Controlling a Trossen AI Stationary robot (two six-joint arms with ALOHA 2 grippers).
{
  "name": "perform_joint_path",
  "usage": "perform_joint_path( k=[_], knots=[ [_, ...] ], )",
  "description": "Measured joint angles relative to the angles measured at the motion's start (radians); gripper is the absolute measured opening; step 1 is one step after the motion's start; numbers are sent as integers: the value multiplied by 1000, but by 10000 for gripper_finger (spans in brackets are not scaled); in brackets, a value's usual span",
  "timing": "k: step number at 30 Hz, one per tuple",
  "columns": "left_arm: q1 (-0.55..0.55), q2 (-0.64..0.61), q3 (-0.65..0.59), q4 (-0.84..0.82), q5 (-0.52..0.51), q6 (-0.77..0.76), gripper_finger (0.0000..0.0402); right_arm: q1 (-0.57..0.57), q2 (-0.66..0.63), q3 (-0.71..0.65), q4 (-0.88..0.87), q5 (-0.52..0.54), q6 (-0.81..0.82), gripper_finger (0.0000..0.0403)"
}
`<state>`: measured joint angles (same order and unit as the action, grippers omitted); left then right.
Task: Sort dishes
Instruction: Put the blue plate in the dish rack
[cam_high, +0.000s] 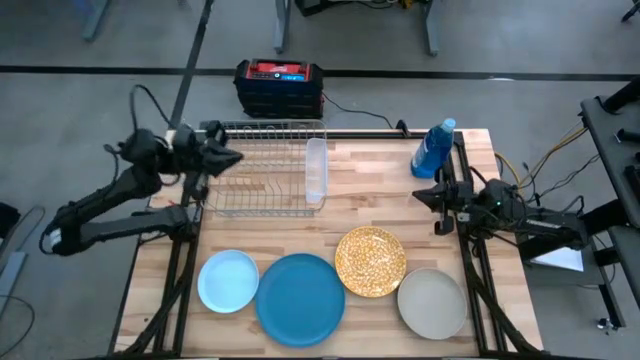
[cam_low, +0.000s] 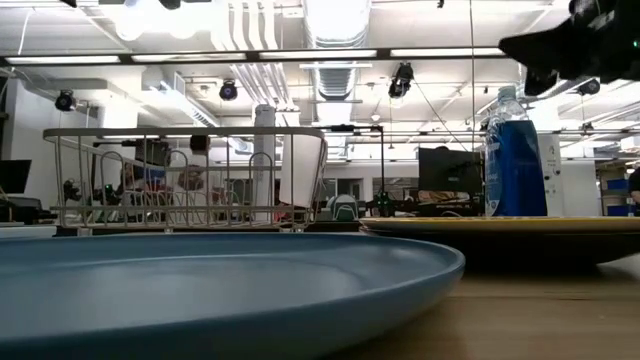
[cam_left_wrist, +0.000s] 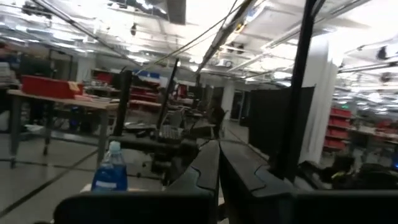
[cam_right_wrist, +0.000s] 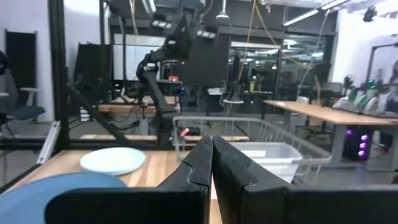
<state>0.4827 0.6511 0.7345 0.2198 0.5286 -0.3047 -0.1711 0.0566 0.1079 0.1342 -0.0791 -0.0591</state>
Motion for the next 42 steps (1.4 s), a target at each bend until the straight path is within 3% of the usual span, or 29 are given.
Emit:
perform_joint_path(
  k=[9,15,25,29,42],
  knots=[
    [-361,120,-39,0,-336,173,0,1,182,118,6,5,-88,2],
    [-486,214,-34,-50,-472,193,0,1,318,157,6,3,-148,2],
    [-501,383,-30,-65,-495,183,0,2,447,152,74,-42,-161,2],
    [-501,442,-29,-56,-523,122,0,18,466,131,75,-111,-136,2],
    [-501,637,-28,18,-618,-116,0,50,468,79,22,-105,-88,2]
  ],
)
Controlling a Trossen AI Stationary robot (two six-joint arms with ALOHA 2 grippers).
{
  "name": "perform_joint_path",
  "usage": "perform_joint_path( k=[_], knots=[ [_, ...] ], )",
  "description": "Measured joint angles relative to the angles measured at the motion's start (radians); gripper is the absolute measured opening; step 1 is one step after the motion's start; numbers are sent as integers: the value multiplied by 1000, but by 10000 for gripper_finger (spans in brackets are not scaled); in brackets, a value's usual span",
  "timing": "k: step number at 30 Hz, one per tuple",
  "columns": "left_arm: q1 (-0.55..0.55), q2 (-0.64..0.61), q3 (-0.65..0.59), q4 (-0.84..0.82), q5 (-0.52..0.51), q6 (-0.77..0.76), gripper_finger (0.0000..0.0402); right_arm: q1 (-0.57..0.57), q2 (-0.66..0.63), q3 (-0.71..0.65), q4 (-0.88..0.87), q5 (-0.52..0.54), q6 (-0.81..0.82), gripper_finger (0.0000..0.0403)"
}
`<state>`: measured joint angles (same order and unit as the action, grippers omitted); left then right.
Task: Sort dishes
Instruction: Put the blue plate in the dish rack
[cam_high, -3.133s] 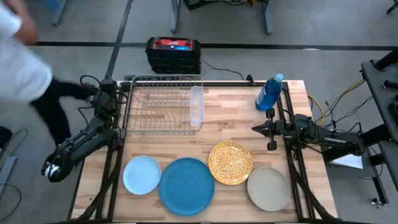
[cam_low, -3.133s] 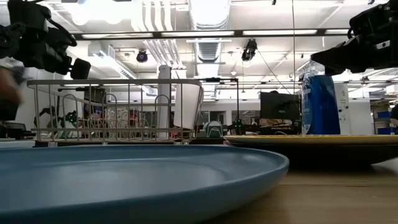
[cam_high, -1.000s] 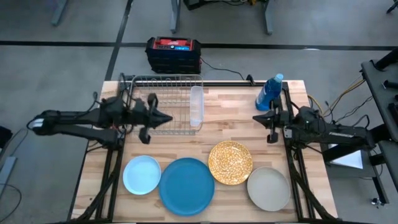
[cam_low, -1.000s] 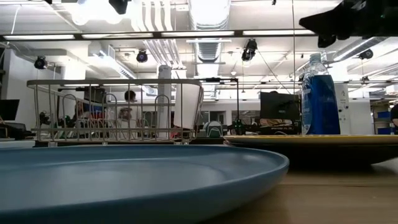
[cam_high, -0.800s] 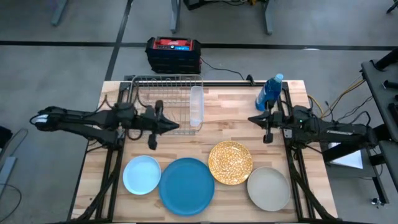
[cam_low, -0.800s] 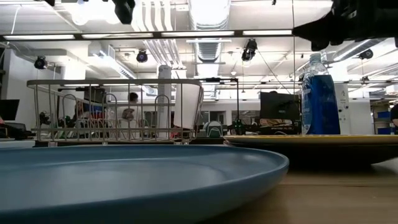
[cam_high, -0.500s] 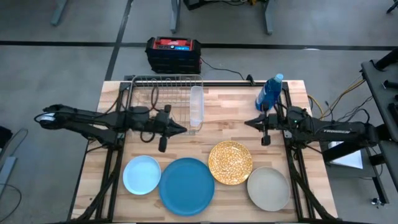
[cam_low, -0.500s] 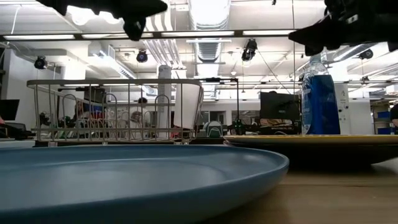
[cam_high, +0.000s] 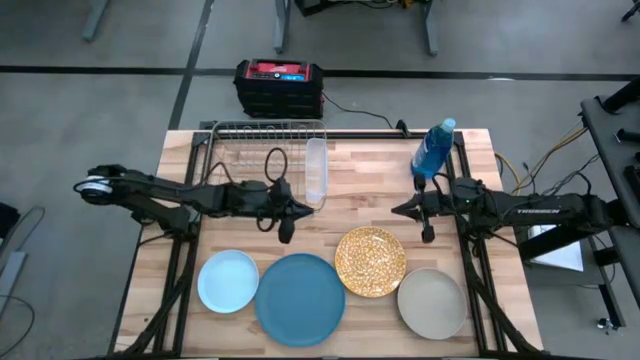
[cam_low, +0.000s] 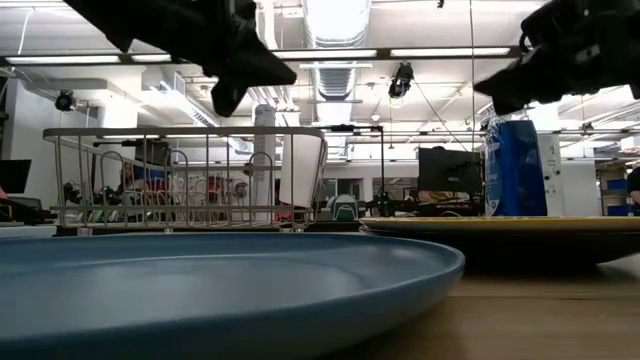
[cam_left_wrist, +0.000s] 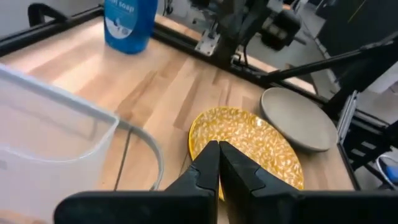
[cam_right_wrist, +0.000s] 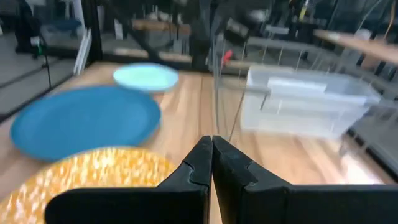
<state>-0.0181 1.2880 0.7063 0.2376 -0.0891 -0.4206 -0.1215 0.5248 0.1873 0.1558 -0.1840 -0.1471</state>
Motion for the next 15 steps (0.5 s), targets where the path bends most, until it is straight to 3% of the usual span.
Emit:
perform_joint_path(
  k=[9,15],
  knots=[
    [0,36,0,68,0,55,0,0,0,-5,-47,4,41,2],
    [-4,36,0,58,41,7,0,0,0,-30,-49,3,34,2]
  ],
)
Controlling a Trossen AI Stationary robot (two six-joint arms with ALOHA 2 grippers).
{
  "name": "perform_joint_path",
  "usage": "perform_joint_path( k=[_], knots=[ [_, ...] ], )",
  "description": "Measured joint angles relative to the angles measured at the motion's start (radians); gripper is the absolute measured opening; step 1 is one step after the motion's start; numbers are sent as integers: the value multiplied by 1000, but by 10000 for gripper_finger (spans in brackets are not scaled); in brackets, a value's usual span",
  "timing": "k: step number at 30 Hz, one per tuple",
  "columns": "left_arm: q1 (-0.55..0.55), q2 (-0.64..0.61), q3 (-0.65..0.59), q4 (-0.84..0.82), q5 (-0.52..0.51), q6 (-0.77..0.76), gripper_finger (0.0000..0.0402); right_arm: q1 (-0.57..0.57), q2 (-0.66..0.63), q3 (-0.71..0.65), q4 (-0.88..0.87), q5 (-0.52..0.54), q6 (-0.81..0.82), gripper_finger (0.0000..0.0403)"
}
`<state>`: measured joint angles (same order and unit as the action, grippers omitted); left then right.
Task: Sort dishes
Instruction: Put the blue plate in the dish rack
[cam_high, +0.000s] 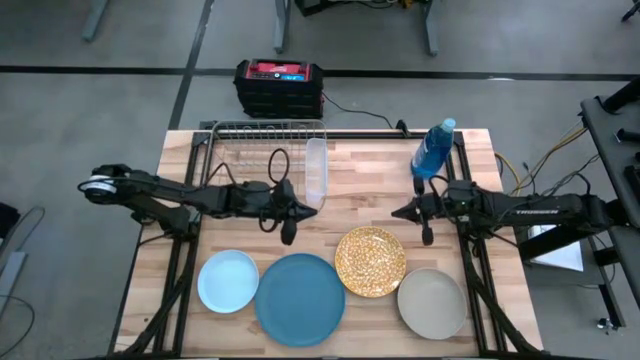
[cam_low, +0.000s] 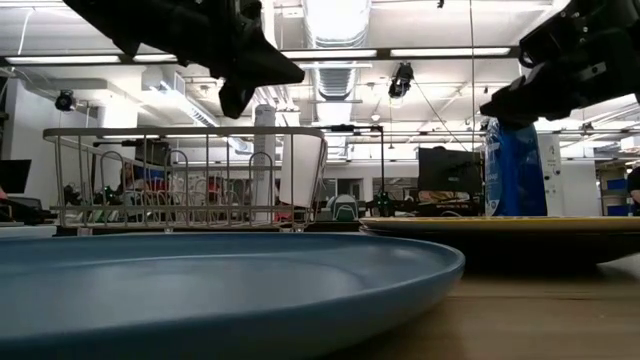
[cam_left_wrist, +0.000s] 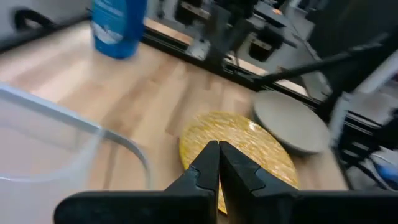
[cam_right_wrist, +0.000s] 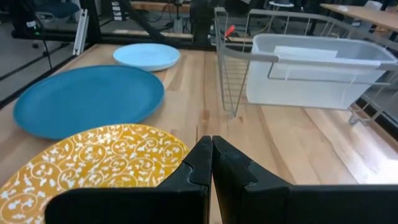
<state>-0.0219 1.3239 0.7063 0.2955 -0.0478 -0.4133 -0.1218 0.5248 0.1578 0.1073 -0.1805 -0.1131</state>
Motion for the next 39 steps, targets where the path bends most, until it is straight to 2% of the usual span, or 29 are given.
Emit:
perform_joint_path(
  k=[4,9,17,20,26,31,35,39],
  knots=[
    [-26,0,0,1,99,-54,0,0,0,-2,0,0,10,2],
    [-86,-1,0,-38,171,-136,0,0,0,-2,0,3,25,2],
    [-206,-1,0,-236,208,-424,0,0,0,-2,1,53,26,2],
    [-222,-1,0,-291,254,-554,0,0,1,8,1,53,26,2],
    [-277,-1,0,-344,302,-581,0,0,1,40,2,53,2,2],
    [-318,-1,0,-446,288,-636,0,0,1,71,2,53,-40,2],
    [-325,-1,0,-527,222,-685,0,0,1,81,2,55,-72,2],
    [-324,-1,0,-542,213,-707,0,0,1,81,-6,79,-90,2]
  ],
)
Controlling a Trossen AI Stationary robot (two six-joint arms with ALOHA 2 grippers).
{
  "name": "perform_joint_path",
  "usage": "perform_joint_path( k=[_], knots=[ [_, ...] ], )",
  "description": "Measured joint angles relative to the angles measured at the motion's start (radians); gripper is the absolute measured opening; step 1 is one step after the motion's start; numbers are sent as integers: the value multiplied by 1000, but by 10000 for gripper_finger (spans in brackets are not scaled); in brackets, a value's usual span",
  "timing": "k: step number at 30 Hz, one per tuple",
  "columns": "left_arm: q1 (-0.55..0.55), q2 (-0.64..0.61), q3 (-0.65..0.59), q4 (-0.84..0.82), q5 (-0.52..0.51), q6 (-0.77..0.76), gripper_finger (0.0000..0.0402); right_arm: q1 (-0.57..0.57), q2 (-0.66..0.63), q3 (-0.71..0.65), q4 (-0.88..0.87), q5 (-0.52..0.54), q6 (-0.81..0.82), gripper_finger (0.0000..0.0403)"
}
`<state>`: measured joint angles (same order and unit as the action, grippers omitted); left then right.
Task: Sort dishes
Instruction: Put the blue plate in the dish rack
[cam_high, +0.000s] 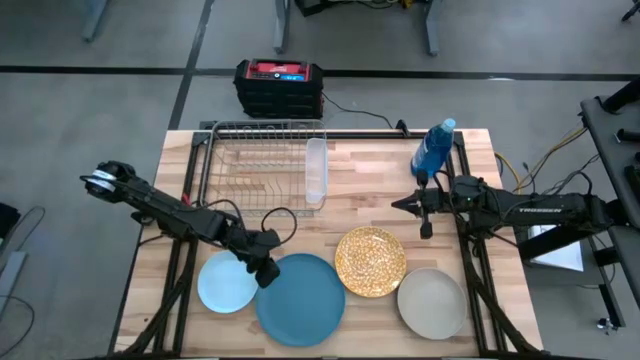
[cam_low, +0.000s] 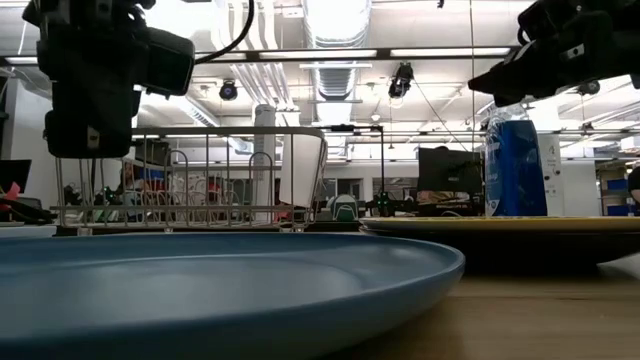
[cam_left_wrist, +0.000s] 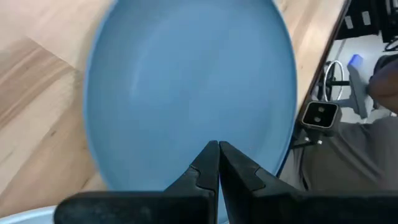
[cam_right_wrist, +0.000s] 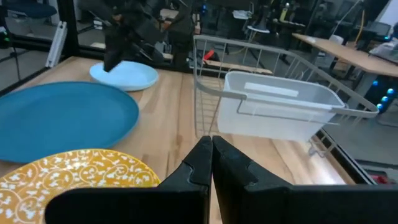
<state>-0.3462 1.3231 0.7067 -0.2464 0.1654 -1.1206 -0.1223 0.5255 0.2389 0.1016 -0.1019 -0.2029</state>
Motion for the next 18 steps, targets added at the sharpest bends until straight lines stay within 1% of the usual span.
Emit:
perform_joint_path(
  k=[5,10,18],
  knots=[
    [0,0,0,1,-6,9,0,0,0,0,-52,1,-10,2],
    [0,0,-1,8,-98,11,0,0,0,0,-68,1,-19,2],
    [-13,11,-2,-24,-102,18,0,0,0,0,-69,1,-31,2]
  ],
)
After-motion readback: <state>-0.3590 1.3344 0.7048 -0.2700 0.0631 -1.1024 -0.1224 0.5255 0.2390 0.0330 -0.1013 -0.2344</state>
